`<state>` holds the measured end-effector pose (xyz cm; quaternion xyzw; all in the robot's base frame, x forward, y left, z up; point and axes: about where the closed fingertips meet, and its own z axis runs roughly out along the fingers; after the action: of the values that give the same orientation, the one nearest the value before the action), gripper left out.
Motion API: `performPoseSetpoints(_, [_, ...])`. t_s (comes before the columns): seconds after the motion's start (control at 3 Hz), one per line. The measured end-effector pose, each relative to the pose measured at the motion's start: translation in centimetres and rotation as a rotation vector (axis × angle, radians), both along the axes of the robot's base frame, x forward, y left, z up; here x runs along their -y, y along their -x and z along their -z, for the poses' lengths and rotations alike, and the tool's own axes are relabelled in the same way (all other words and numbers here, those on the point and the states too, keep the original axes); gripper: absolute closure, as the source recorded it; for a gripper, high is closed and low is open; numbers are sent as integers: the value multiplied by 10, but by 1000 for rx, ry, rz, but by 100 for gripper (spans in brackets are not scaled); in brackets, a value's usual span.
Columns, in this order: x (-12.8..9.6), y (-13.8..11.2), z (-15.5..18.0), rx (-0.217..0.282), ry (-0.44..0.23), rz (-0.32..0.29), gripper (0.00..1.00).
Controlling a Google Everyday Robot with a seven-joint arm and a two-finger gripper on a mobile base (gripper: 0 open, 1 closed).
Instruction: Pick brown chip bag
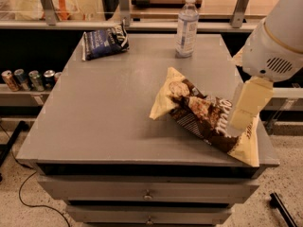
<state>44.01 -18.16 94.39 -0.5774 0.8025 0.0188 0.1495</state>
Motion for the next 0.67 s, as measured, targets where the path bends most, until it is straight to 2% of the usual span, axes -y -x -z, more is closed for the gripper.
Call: performPoseSetpoints(0.67, [-51, -34, 70, -74, -54, 1, 0])
